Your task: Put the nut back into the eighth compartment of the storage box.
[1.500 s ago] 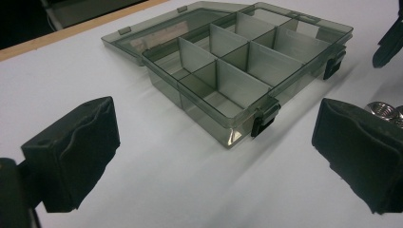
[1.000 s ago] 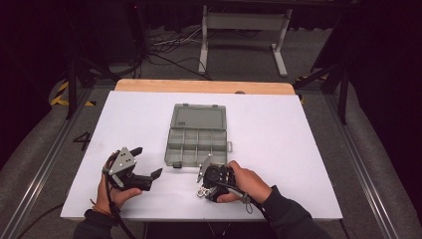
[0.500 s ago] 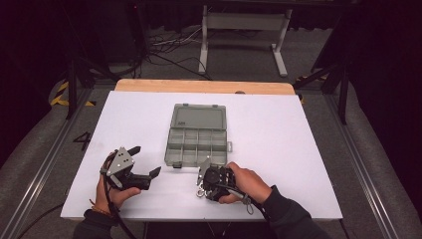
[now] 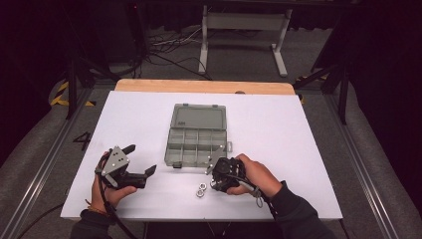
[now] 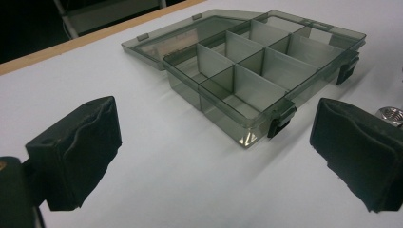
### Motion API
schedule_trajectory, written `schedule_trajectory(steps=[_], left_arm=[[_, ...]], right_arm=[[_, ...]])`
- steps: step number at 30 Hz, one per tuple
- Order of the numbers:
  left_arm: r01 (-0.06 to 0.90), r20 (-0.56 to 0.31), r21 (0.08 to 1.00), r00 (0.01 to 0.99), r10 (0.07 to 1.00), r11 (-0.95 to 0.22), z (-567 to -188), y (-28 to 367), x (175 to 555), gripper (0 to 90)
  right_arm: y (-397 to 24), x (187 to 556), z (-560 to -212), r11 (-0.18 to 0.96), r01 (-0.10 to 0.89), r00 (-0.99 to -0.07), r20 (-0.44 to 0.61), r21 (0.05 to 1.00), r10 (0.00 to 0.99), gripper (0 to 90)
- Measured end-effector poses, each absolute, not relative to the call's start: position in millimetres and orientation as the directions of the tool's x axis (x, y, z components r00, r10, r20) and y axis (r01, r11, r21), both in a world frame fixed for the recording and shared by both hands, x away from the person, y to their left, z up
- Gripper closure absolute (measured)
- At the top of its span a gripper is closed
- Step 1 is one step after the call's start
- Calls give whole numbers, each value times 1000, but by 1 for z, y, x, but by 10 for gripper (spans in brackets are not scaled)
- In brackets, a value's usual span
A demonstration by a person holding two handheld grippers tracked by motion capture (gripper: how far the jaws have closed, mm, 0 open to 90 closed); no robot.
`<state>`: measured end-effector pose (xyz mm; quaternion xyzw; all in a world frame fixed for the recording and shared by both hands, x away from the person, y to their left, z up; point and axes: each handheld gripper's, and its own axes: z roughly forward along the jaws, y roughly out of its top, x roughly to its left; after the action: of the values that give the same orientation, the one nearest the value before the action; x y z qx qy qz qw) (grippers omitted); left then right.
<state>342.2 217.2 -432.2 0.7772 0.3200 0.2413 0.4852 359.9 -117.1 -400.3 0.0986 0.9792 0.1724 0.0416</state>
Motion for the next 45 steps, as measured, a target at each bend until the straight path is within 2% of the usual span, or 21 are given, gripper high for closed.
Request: schedule_trajectory(steps=[11, 23, 45], left_arm=[[259, 49, 917, 683, 729, -304, -431, 221, 342, 36], [250, 61, 914, 694, 717, -321, -431, 217, 339, 35], [252, 72, 905, 704, 706, -342, -433, 218, 334, 33]], right_arm=[[-132, 374, -376, 901, 201, -966, -74, 385, 247, 705], [-139, 398, -355, 892, 244, -950, -94, 382, 299, 705], [-126, 427, -363, 901, 278, -940, -98, 332, 326, 706]])
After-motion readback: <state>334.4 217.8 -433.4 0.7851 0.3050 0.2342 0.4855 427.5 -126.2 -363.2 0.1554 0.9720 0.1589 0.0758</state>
